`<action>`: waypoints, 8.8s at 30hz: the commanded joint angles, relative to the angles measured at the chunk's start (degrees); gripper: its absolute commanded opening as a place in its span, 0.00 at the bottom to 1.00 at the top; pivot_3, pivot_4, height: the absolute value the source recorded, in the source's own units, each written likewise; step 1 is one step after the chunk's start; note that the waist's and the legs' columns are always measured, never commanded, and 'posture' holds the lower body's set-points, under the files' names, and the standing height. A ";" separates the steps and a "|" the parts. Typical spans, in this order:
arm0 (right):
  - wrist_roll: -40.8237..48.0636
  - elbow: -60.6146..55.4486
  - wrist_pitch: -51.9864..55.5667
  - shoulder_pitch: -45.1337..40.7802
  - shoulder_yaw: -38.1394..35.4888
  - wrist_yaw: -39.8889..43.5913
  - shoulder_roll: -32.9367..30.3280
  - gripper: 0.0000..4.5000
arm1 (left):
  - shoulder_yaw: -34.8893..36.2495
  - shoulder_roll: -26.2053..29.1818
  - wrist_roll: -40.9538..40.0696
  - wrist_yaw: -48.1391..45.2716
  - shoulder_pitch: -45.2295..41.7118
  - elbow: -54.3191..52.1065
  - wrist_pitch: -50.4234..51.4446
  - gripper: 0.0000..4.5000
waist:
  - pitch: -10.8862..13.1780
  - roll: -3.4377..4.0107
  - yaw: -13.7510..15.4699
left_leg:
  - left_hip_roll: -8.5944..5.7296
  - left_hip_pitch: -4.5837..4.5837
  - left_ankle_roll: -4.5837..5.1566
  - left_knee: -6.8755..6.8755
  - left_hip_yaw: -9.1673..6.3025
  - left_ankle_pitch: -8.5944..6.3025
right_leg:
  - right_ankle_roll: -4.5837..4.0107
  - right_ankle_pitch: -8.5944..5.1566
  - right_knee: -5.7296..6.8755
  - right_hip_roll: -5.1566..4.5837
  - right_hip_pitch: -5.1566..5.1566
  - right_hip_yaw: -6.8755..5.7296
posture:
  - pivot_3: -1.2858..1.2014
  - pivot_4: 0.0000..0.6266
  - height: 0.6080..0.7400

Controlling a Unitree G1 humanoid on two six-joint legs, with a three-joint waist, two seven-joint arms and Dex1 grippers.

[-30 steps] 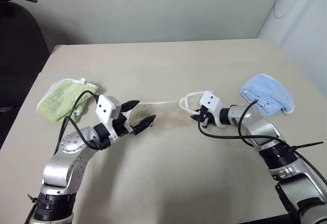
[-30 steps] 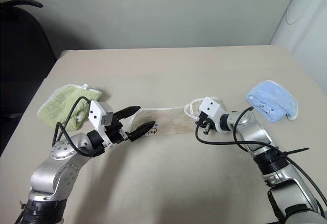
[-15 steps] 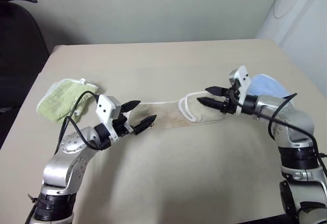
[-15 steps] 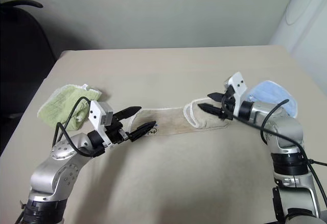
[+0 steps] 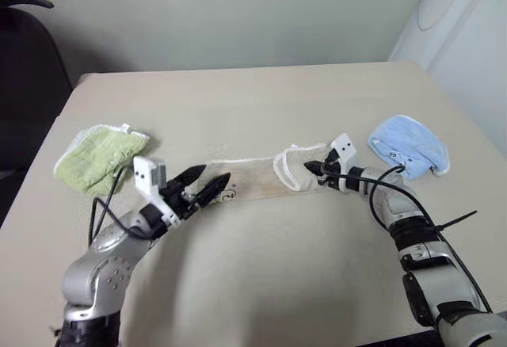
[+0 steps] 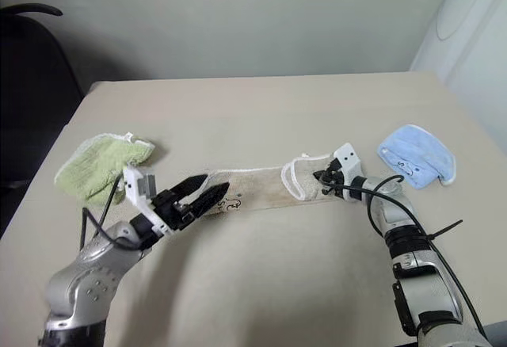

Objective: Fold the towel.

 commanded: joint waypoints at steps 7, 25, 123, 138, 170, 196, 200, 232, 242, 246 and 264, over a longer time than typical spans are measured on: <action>5.42 -12.29 0.27 -3.77 -5.28 5.40 -2.78 0.01 | 7.07 -4.85 -16.69 17.66 9.20 -5.00 11.03 1.00 | 0.08 0.12 0.28 | 0.00 -0.03 -0.12 -0.04 0.02 -0.03 | -0.08 -0.05 -0.02 0.00 -0.02 -0.05 | 0.52 0.24 1.00; 5.22 -16.44 -0.33 -2.65 -6.52 3.23 -0.88 0.01 | 3.08 -9.02 -44.61 52.26 4.23 4.22 13.63 1.00 | 0.12 0.69 0.82 | -0.04 0.58 -0.18 -0.09 0.06 -0.07 | -0.13 -0.08 -0.16 0.01 0.56 -0.06 | 0.52 0.24 1.00; 7.32 -30.19 5.59 7.90 -17.24 -13.42 -5.93 0.00 | -12.16 -25.95 3.97 11.25 -54.40 39.80 14.18 0.93 | 0.90 0.25 2.18 | -0.20 -0.05 0.03 0.00 0.28 0.30 | 0.55 0.05 -0.53 0.13 0.23 0.77 | 0.52 0.24 1.00; 6.72 -20.29 9.94 10.51 -5.73 -7.96 0.49 0.00 | -33.61 -13.54 28.81 -10.26 -44.26 44.80 -5.34 0.36 | 0.85 0.25 1.93 | -0.21 -0.13 0.37 0.21 0.38 0.13 | 0.80 0.21 -0.60 0.10 0.15 0.97 | 0.52 0.24 1.00; 17.25 -21.56 22.05 5.39 -15.73 -2.07 -9.78 0.35 | -2.04 2.39 14.40 -6.21 -15.19 13.87 -3.48 0.35 | 0.34 0.28 1.00 | -0.15 -0.28 0.62 0.53 0.81 0.00 | 0.93 0.36 -0.61 0.06 0.06 1.23 | 0.52 0.24 1.00; 3.43 14.48 11.62 -11.49 -1.57 17.23 -5.86 0.99 | -4.69 -1.70 13.98 -5.05 -15.30 11.44 -4.18 0.35 | 0.35 0.29 0.66 | -0.12 -0.46 0.56 0.33 0.88 0.02 | 0.77 0.37 -0.46 0.06 -0.33 1.21 | 0.52 0.24 1.00; 1.94 17.01 10.13 -13.38 -1.11 19.04 -3.92 0.99 | -5.22 -2.25 13.93 -4.49 -14.95 10.54 -3.83 0.35 | 0.35 0.28 0.44 | -0.10 -0.46 0.56 0.33 0.88 0.02 | 0.73 0.39 -0.45 0.06 -0.32 1.21 | 0.52 0.24 1.00; 11.37 6.26 26.58 -15.95 -31.26 -10.38 -21.27 0.01 | -8.43 -4.25 12.16 -4.34 -18.02 12.40 -3.28 0.35 | 0.35 0.30 0.92 | -0.09 -0.48 0.51 0.38 0.89 0.02 | 0.69 0.38 -0.45 0.05 -0.32 1.17 | 0.52 0.24 1.00; -1.01 39.66 7.73 -21.13 -23.74 -18.69 -22.89 0.15 | -9.79 -5.01 12.71 -4.36 -19.83 13.74 -4.07 0.35 | 0.38 0.52 0.70 | -0.06 -0.48 0.50 0.12 1.13 0.03 | 0.69 0.38 -0.21 0.05 -0.66 1.33 | 0.52 0.24 1.00; -3.04 40.99 3.91 -22.19 -22.30 -18.31 -23.09 0.45 | -8.78 -5.05 12.35 -3.23 -18.14 11.86 -3.91 0.35 | 0.38 0.53 0.51 | -0.03 -0.47 0.50 0.08 1.18 0.03 | 0.68 0.37 -0.20 0.05 -0.68 1.35 | 0.52 0.24 1.00; -7.66 17.41 -6.58 -10.96 -18.60 -16.08 -28.17 0.99 | -6.76 -2.90 13.53 -2.24 -18.33 14.60 -4.84 0.35 | 0.38 0.55 0.49 | -0.02 -0.48 0.53 0.08 1.21 0.01 | 0.67 0.37 -0.24 0.04 -0.65 1.35 | 0.52 0.24 1.00</action>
